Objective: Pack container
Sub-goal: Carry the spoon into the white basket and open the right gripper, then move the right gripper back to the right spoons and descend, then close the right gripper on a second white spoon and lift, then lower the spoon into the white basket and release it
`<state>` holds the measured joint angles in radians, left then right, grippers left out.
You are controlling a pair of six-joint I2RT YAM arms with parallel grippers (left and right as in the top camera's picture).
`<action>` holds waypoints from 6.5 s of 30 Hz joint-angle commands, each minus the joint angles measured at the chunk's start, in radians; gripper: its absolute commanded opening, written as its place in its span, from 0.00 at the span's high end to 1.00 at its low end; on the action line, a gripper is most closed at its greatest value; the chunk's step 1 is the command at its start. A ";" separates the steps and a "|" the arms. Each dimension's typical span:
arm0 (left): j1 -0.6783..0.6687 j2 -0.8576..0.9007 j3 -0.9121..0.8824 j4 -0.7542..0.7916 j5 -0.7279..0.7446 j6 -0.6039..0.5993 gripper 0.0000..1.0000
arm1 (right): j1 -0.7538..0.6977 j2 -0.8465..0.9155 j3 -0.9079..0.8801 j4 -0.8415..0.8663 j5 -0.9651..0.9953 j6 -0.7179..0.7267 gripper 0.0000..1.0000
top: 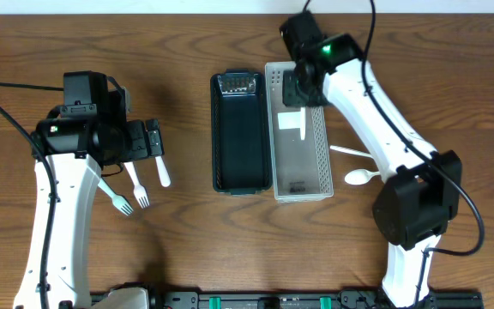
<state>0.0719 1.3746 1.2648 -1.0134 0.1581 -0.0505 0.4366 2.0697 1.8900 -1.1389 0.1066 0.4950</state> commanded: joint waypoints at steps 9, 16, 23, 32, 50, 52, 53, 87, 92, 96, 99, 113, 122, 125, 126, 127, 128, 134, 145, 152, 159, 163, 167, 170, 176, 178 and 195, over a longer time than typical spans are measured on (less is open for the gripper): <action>0.005 0.002 0.019 -0.002 0.006 0.013 0.02 | 0.026 0.014 -0.228 0.097 -0.055 -0.005 0.88; 0.005 0.002 0.019 -0.003 0.007 0.013 0.02 | 0.036 0.013 -0.221 0.132 -0.055 -0.084 0.57; 0.005 0.002 0.019 -0.003 0.006 0.013 0.02 | -0.022 -0.032 -0.010 0.028 0.043 -0.126 0.55; 0.005 0.002 0.019 -0.003 0.006 0.013 0.02 | -0.264 -0.170 0.217 -0.143 0.144 0.113 0.43; 0.005 0.002 0.019 0.005 0.006 0.014 0.02 | -0.369 -0.161 0.051 -0.335 0.003 -1.184 0.19; 0.005 0.002 0.019 0.005 0.006 0.014 0.02 | -0.380 -0.161 0.000 -0.333 -0.081 -1.246 0.19; 0.005 0.002 0.019 0.006 0.006 0.014 0.02 | -0.384 -0.161 -0.029 -0.327 -0.114 -1.279 0.19; 0.005 0.002 0.019 0.008 0.006 0.014 0.02 | -0.409 -0.061 -0.509 0.110 -0.061 -1.447 0.22; 0.005 0.002 0.019 0.008 0.006 0.014 0.02 | -0.413 -0.034 -0.532 0.137 -0.048 -1.447 0.23; 0.005 0.002 0.019 0.008 0.006 0.014 0.02 | -0.420 -0.023 -0.567 0.178 -0.024 -1.446 0.25; 0.005 0.002 0.019 0.008 0.006 0.014 0.02 | -0.425 -0.022 -0.588 0.202 -0.024 -1.446 0.27; 0.005 0.002 0.019 0.008 0.006 0.013 0.02 | -0.431 -0.022 -0.595 0.220 -0.032 -1.430 0.60; 0.005 0.002 0.019 0.008 0.006 0.013 0.02 | -0.429 -0.023 -0.594 0.242 -0.036 -1.429 0.82; 0.005 0.002 0.019 0.008 0.007 0.013 0.02 | -0.429 -0.023 -0.594 0.247 -0.036 -1.429 0.83; 0.005 0.002 0.019 0.008 0.006 0.013 0.02 | -0.429 -0.023 -0.594 0.253 -0.035 -1.422 0.82; 0.005 0.002 0.019 0.008 0.007 0.013 0.02 | -0.429 -0.023 -0.594 0.262 -0.035 -1.413 0.83; 0.005 0.002 0.019 0.008 0.007 0.013 0.02 | -0.429 -0.023 -0.594 0.271 -0.035 -1.400 0.85; 0.005 0.002 0.019 0.008 0.007 0.013 0.02 | -0.429 -0.024 -0.585 0.302 -0.035 -1.312 0.99; 0.005 0.002 0.019 0.008 0.007 0.013 0.02 | -0.415 -0.054 -0.298 0.163 -0.006 -1.018 0.99; 0.005 0.002 0.019 0.008 0.007 0.013 0.02 | -0.338 -0.065 0.015 -0.010 -0.014 -0.777 0.99; 0.005 0.002 0.019 0.008 0.007 0.013 0.02 | -0.180 -0.065 0.172 -0.050 -0.113 -0.330 0.99; 0.005 0.002 0.019 0.008 0.007 0.013 0.02 | -0.103 -0.064 0.167 -0.069 -0.122 -0.110 0.99; 0.005 0.002 0.019 0.008 0.007 0.013 0.02 | -0.047 -0.064 0.148 -0.093 -0.113 -0.027 0.99; 0.005 0.002 0.019 0.008 0.007 0.013 0.02 | -0.023 -0.064 0.100 -0.092 -0.084 0.011 0.99; 0.005 0.002 0.019 0.008 0.007 0.013 0.02 | -0.014 -0.055 -0.085 -0.047 -0.089 0.009 0.99; 0.005 0.002 0.019 0.008 0.007 0.013 0.02 | -0.010 -0.055 -0.161 -0.011 -0.089 0.003 0.99; 0.005 0.002 0.019 0.007 0.007 0.013 0.02 | 0.009 -0.060 -0.217 0.090 -0.099 -0.191 0.64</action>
<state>0.0719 1.3746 1.2648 -1.0031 0.1581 -0.0479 0.4427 2.0220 1.6279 -1.0496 -0.0002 0.3756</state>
